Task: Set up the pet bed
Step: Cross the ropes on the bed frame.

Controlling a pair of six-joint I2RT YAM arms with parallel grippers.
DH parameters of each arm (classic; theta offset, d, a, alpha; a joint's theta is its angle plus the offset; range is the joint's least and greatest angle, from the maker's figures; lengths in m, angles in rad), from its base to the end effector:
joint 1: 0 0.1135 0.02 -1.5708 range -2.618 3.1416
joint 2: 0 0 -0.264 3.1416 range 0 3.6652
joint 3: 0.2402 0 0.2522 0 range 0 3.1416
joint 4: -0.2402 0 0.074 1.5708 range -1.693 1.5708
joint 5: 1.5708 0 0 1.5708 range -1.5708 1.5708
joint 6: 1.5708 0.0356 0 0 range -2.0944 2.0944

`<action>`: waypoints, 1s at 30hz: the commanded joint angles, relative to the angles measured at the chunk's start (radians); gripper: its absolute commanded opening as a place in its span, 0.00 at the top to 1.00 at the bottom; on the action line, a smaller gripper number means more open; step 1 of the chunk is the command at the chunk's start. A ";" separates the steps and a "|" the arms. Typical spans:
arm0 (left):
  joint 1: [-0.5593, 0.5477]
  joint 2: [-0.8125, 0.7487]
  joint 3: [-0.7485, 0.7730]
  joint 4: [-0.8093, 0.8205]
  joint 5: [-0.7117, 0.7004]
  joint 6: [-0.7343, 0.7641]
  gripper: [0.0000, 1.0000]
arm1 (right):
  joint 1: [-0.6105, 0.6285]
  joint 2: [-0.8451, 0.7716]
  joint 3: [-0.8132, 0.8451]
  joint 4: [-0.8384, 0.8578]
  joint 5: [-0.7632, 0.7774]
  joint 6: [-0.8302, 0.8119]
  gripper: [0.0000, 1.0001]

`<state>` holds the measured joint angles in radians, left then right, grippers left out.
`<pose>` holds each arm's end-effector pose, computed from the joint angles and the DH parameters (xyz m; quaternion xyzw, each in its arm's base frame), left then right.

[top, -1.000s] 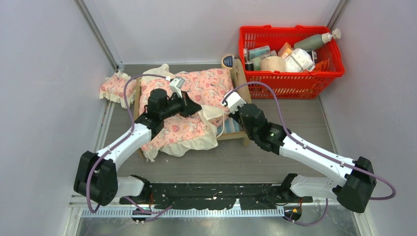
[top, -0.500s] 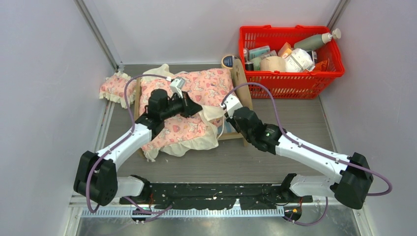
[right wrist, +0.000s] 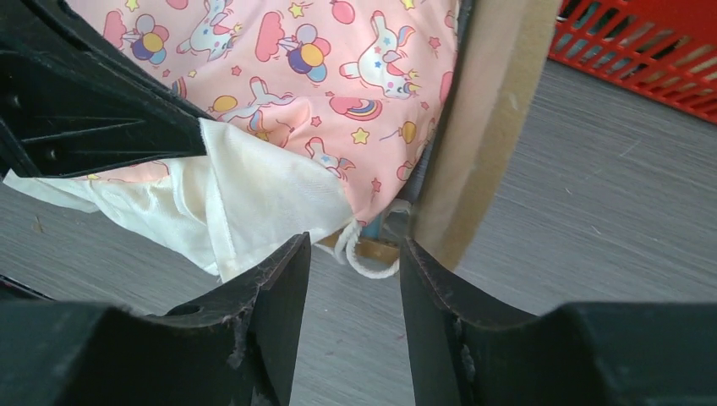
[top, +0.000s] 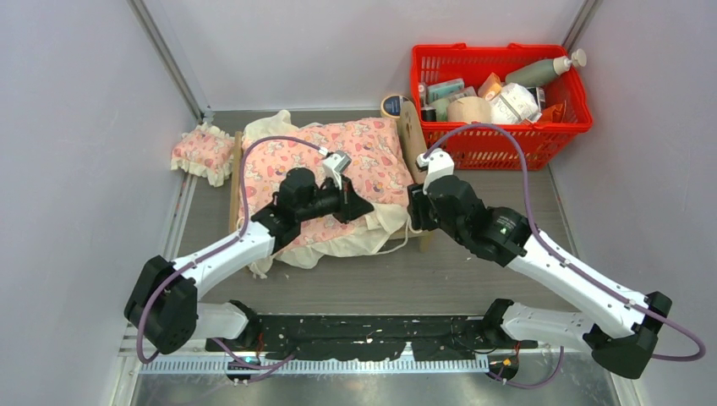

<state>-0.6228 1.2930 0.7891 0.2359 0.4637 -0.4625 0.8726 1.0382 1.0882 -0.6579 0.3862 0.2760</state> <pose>0.2288 -0.1839 0.2736 0.2008 0.7603 -0.4612 0.4109 0.1487 0.1564 0.3520 -0.1707 0.8576 0.1041 0.4740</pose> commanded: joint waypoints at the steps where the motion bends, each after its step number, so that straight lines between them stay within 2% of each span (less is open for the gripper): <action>1: -0.010 -0.026 0.003 0.058 -0.040 0.019 1.00 | -0.004 0.007 0.042 -0.086 0.070 0.046 0.51; 5: -0.023 -0.045 -0.001 0.042 -0.060 0.031 1.00 | -0.004 -0.006 0.020 -0.085 0.089 0.062 0.51; 10: -0.063 -0.030 0.003 0.018 -0.095 0.057 1.00 | 0.001 -0.094 -0.105 -0.016 0.040 0.154 0.52; 15: -0.106 -0.045 0.000 -0.022 -0.184 0.102 0.77 | 0.063 -0.228 -0.356 0.147 0.049 0.313 0.59; 18: -0.110 -0.086 0.004 -0.047 -0.247 0.119 0.65 | 0.179 -0.272 -0.479 0.285 0.155 0.356 0.59; 19: -0.110 -0.102 0.004 -0.056 -0.265 0.128 0.63 | 0.237 -0.274 -0.536 0.377 0.182 0.351 0.59; 20: -0.110 -0.121 0.007 -0.072 -0.282 0.137 0.60 | 0.268 -0.269 -0.565 0.460 0.267 0.346 0.59; 24: -0.110 -0.200 0.032 -0.176 -0.349 0.154 0.51 | 0.424 -0.214 -0.692 0.602 0.554 0.376 0.59; 27: -0.110 -0.284 0.042 -0.260 -0.392 0.165 0.43 | 0.466 -0.142 -0.776 0.725 0.651 0.410 0.59; 30: -0.110 -0.366 0.020 -0.320 -0.431 0.167 0.28 | 0.466 -0.019 -0.806 0.808 0.698 0.458 0.61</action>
<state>-0.7330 1.0275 0.7910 0.0158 0.1196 -0.3229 1.3304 0.9165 0.3153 -0.0673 0.8749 0.6388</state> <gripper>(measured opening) 0.647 0.400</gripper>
